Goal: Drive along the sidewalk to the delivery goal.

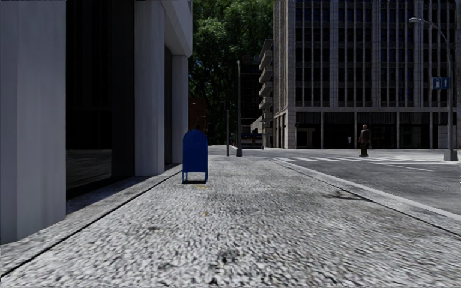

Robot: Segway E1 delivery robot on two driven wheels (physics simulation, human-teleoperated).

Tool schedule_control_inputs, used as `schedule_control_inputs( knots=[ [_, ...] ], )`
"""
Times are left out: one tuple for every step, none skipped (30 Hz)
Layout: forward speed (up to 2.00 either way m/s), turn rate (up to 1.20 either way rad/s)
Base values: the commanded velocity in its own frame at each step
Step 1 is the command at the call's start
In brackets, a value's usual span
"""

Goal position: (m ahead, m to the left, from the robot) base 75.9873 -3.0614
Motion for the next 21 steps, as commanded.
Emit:
schedule_control_inputs(
  knots=[
    [2.0,-0.36],
    [2.0,-0.36],
    [2.0,-0.36],
    [2.0,-0.36],
    [2.0,-0.36],
    [2.0,-0.36],
    [2.0,-0.36],
    [2.0,-0.27],
    [2.0,0.0],
    [2.0,0.0],
    [2.0,0.0],
    [2.0,0.0],
    [2.0,0.0],
    [2.0,0.0],
    [2.0,0.0],
    [2.0,0.0],
    [2.0,0.0],
    [2.0,0.0],
    [2.0,0.0],
    [2.0,0.0],
    [2.0,0.0]
  ],
)
